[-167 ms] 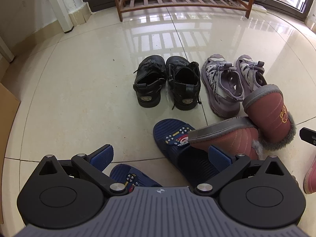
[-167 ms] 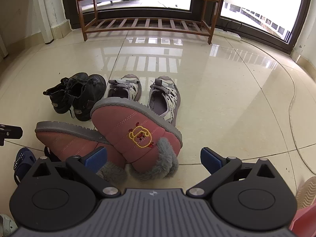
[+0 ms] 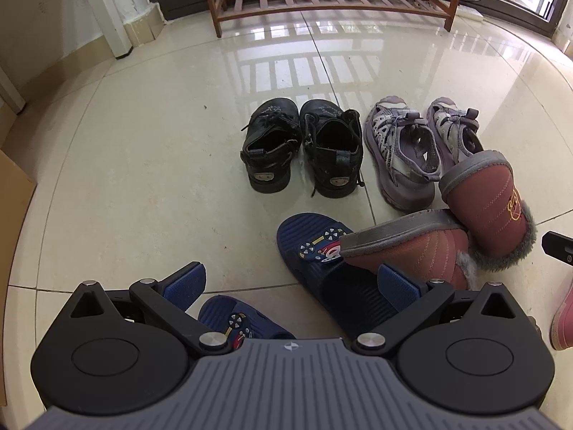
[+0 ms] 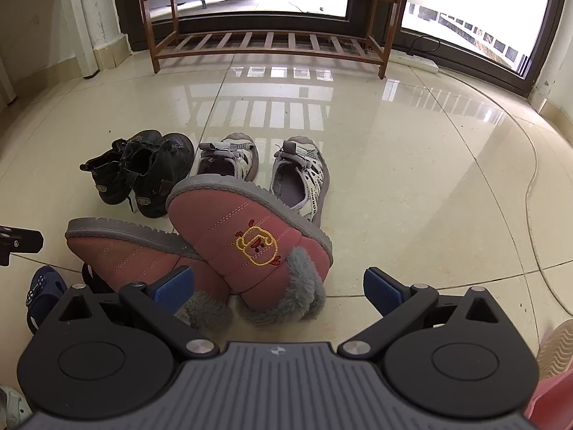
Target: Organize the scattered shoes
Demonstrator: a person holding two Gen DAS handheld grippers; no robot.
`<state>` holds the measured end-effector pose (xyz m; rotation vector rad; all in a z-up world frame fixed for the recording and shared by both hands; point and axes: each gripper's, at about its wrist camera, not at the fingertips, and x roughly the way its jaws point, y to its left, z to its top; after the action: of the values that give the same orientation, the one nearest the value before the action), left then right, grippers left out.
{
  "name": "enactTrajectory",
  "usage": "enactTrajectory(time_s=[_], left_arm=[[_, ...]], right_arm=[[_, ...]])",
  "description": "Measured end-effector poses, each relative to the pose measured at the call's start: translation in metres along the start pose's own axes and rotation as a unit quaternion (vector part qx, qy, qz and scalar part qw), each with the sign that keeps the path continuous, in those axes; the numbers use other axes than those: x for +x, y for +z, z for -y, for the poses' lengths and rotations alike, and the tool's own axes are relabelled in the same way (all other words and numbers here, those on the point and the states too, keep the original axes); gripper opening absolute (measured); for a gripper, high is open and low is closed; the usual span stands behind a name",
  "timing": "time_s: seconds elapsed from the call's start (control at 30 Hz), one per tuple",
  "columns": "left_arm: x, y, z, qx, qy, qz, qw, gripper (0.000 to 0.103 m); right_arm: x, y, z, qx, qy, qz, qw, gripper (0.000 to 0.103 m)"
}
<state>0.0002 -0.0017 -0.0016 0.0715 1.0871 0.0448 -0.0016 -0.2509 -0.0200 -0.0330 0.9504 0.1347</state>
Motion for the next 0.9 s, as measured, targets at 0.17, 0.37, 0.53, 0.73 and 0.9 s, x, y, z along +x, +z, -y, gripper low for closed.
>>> enactTrajectory(time_s=[0.17, 0.37, 0.53, 0.73, 0.9], left_arm=[[-0.002, 0.000, -0.003, 0.000, -0.005, 0.000, 1.0000, 0.103], [-0.002, -0.001, -0.006, -0.006, -0.004, 0.000, 1.0000, 0.103], [-0.004, -0.003, -0.006, -0.011, -0.003, 0.000, 0.9999, 0.103], [-0.006, -0.005, -0.006, -0.014, -0.003, 0.000, 0.9999, 0.103], [-0.009, -0.005, -0.007, -0.017, -0.004, 0.001, 0.9999, 0.103]], right_arm=[[-0.003, 0.000, -0.002, 0.000, -0.002, 0.001, 1.000, 0.102], [-0.007, -0.001, -0.005, 0.001, -0.004, 0.002, 1.000, 0.102], [-0.009, -0.001, -0.008, 0.001, -0.006, 0.003, 1.000, 0.102], [-0.012, -0.003, -0.011, 0.001, -0.005, 0.006, 1.000, 0.102], [-0.015, -0.003, -0.007, 0.003, -0.006, 0.010, 1.000, 0.102]])
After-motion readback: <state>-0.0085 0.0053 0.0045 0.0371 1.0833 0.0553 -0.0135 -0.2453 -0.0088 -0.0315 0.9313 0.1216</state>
